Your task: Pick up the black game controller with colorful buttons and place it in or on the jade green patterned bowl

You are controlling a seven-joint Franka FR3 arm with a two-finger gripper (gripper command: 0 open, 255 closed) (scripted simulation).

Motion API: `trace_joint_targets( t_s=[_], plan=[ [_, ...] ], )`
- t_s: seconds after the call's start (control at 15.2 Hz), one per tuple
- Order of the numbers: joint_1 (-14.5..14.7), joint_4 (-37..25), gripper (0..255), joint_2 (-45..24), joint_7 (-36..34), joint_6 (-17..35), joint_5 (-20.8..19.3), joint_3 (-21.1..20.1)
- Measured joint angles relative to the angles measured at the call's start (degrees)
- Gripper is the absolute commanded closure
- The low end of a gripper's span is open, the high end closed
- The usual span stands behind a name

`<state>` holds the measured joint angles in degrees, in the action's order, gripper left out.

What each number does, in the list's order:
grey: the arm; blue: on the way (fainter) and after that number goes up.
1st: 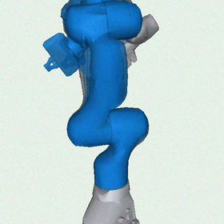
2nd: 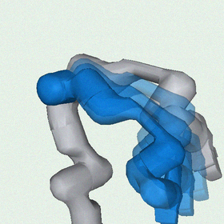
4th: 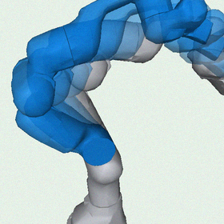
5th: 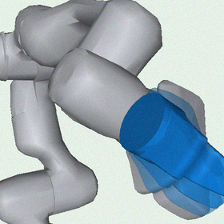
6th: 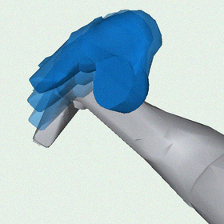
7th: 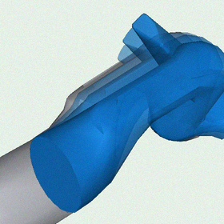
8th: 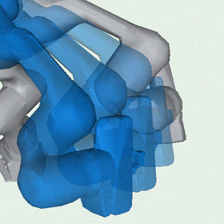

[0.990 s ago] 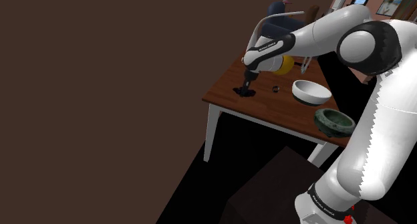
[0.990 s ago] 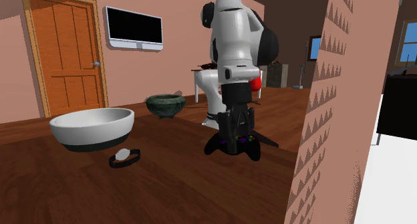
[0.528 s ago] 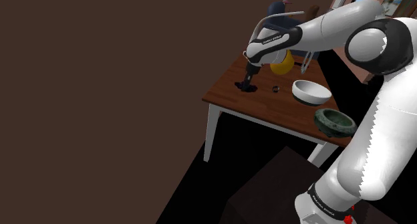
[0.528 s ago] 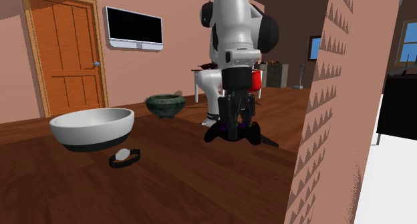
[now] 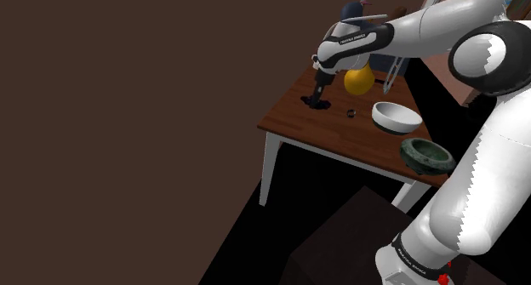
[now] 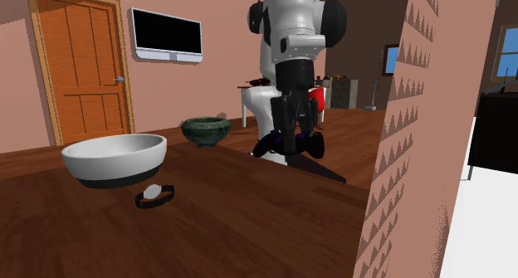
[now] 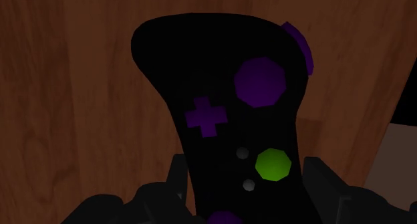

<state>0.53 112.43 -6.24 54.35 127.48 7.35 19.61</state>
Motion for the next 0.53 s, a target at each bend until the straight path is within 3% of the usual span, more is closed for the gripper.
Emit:
trace_joint_targets(
  t_s=[0.53],
  plan=[
    [0.2,-3.9,255,2.1,-1.2,-5.8,-1.3,0.1]
  ],
)
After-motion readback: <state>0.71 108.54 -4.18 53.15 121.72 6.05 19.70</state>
